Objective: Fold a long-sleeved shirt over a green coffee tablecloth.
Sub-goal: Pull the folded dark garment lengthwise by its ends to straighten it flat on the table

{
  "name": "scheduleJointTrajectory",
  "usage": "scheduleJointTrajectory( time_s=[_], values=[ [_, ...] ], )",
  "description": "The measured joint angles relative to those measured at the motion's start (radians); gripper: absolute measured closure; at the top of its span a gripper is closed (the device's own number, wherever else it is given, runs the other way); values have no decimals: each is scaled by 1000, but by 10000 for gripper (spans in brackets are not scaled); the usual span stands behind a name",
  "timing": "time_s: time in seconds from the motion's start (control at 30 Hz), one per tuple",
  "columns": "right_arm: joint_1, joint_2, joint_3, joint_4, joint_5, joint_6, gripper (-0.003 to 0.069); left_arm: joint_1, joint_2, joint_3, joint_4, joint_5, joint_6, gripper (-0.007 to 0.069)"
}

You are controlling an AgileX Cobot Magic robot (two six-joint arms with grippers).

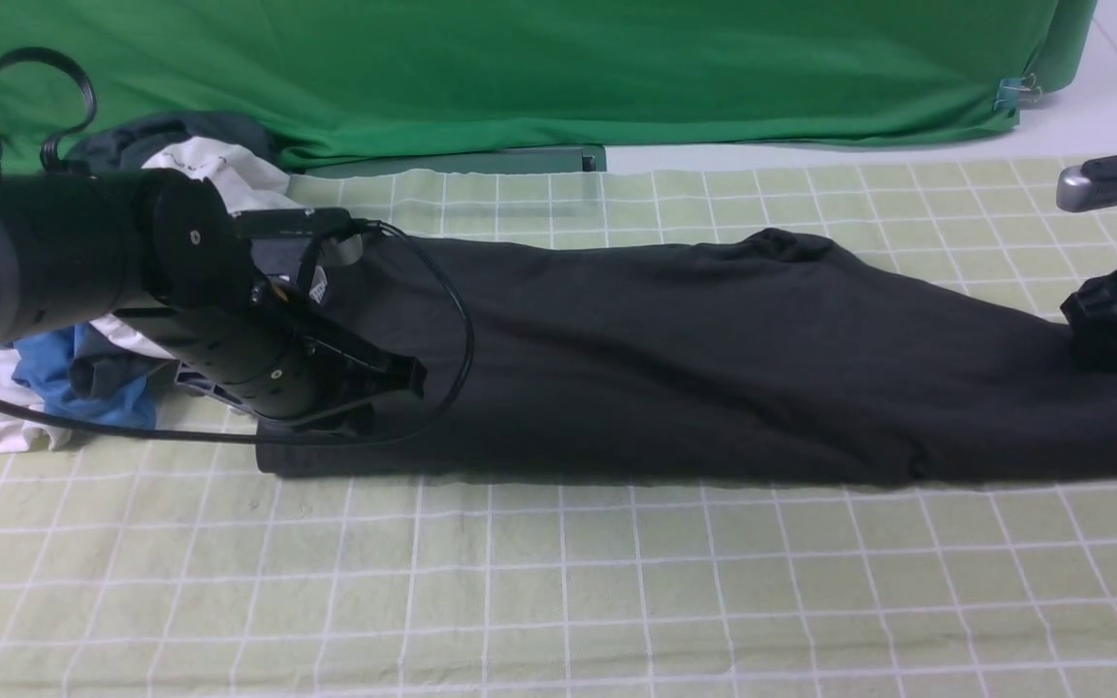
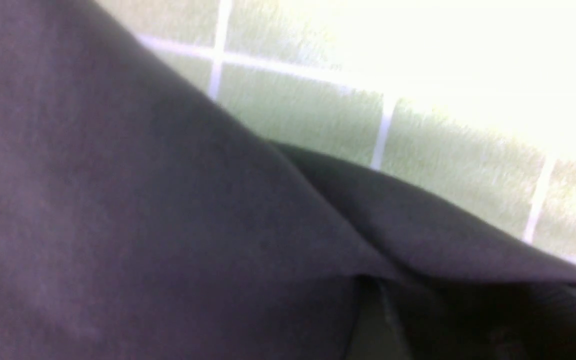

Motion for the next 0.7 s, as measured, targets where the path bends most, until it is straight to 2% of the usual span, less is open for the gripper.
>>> scheduleJointTrajectory(
  time_s=[0.07,0.2,0.33,0.4,0.7],
  values=[
    [0,1,0,0,-1,0,281,0,0,0,0,-2,0,613],
    [0,19,0,0,21,-23,369,0,0,0,0,-8,1,613],
    [0,20,0,1,28,-33,571,0,0,0,0,-11,1,613],
    [0,11,0,1,31,-35,629,0,0,0,0,-11,1,613],
    [0,-78,-6,-10,15,-41,641,0,0,0,0,-16,7,613]
  ],
)
